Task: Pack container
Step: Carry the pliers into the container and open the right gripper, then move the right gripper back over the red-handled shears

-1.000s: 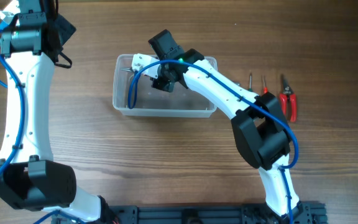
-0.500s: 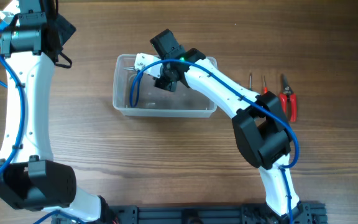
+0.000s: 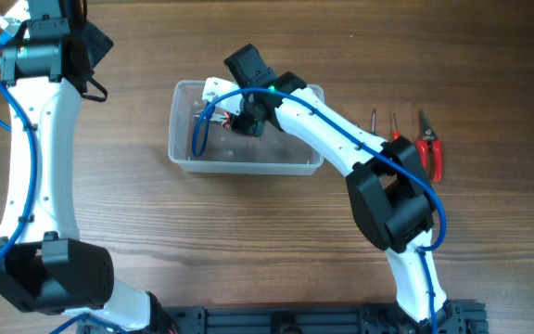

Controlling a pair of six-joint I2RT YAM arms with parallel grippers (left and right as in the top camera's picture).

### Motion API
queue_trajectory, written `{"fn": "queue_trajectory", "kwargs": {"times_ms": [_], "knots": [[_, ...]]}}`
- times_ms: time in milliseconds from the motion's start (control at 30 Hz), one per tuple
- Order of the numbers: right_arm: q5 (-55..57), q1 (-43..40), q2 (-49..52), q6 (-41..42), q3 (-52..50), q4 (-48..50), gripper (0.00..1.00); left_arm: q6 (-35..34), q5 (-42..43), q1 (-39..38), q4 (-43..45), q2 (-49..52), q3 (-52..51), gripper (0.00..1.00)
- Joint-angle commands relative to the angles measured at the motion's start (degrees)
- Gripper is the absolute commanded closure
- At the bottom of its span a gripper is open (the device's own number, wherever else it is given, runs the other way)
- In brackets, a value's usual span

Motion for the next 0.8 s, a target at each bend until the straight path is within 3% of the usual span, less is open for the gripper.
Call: {"fn": "queue_trajectory", "kwargs": {"times_ms": [0, 67, 233, 300, 400, 467, 533, 767], "knots": [[7.45, -0.15, -5.9, 6.71, 2.49, -2.19, 0.7, 0.9, -0.72, 0.09, -0.07, -1.33, 0.28, 0.0], [10.86, -0.35, -10.49, 8.68, 2.6, -3.48, 0.65, 0.9, -0.72, 0.09, -0.04, -1.33, 0.28, 0.0], [19.41, -4.7, -25.05, 18.84, 2.6, -8.28, 0.38, 0.9, -0.72, 0.09, -0.07, -1.33, 0.28, 0.0], [19.78, -8.33, -29.42, 23.21, 2.6, -10.8, 0.37, 0.9, -0.72, 0.09, -0.04, -1.33, 0.28, 0.0], [19.02, -18.51, -35.45, 36.0, 2.58, -16.57, 0.37, 0.9, -0.72, 0.09, -0.04, -1.33, 0.28, 0.0], [16.46, -26.23, -36.89, 41.88, 2.54, -21.09, 0.31, 0.9, -0.72, 0.09, -0.07, -1.33, 0.28, 0.0], [12.76, -33.14, -36.92, 44.06, 2.4, -25.07, 0.23, 0.9, -0.7, 0.09, -0.07, -1.33, 0.28, 0.0], [7.65, -51.76, -32.44, 43.32, -6.78, -28.33, 0.15, 0.9, -0.72, 0.09, -0.07, -1.33, 0.28, 0.0]]}}
